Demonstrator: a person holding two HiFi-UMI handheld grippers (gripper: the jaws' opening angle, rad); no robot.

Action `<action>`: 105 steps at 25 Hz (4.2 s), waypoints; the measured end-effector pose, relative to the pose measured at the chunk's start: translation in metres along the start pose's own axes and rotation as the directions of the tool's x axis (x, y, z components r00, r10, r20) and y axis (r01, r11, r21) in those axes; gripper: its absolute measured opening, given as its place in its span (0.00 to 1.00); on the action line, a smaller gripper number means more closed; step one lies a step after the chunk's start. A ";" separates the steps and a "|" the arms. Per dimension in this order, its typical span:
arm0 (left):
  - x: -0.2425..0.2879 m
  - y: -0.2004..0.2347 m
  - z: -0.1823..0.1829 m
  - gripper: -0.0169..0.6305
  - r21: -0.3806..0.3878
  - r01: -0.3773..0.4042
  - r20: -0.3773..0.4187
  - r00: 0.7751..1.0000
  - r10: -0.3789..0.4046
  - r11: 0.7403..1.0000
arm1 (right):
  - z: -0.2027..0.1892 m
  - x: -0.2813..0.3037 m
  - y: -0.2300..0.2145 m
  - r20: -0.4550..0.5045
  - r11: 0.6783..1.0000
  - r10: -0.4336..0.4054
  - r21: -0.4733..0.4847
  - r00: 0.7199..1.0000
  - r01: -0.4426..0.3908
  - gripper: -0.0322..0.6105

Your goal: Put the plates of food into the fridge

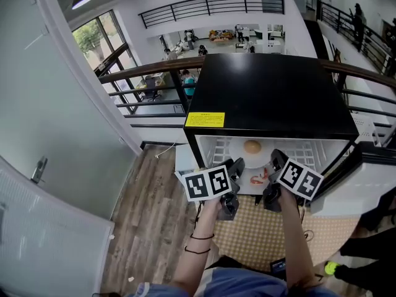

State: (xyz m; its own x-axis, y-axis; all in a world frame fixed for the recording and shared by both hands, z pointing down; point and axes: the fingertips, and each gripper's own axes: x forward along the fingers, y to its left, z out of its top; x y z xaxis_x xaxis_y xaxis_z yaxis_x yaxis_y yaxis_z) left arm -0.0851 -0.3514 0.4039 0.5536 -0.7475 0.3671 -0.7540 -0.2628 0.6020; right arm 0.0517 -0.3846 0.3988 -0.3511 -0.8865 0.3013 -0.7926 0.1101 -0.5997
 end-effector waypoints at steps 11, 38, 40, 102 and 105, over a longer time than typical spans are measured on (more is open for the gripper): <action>-0.017 -0.003 -0.006 0.32 0.131 -0.044 -0.004 0.999 0.045 0.990 | 0.007 -0.013 0.018 0.006 0.976 0.032 -0.215 0.999 -0.030 0.09; -0.148 -0.081 -0.145 0.16 0.302 -0.009 0.080 0.997 -0.016 0.953 | -0.128 -0.215 0.045 -0.338 0.854 0.336 -0.284 0.879 -0.435 0.08; -0.155 -0.087 -0.160 0.16 0.309 -0.019 0.082 0.997 -0.006 0.951 | -0.138 -0.228 0.041 -0.363 0.852 0.347 -0.264 0.865 -0.452 0.08; -0.486 -0.202 -0.406 0.16 0.461 0.095 0.088 0.985 -0.151 0.882 | -0.350 -0.581 0.085 -0.341 0.860 0.277 -0.329 0.898 -0.390 0.08; -0.485 -0.217 -0.429 0.16 0.457 0.102 0.070 0.986 -0.150 0.883 | -0.348 -0.604 0.068 -0.335 0.873 0.253 -0.326 0.908 -0.363 0.08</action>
State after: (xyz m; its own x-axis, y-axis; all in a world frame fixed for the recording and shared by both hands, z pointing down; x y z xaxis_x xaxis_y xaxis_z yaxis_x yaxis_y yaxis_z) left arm -0.0380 0.3295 0.3993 0.6342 -0.7405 0.2223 -0.7715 -0.5872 0.2448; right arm 0.0365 0.3151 0.4341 -0.6859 -0.6267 0.3699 -0.7268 0.5644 -0.3915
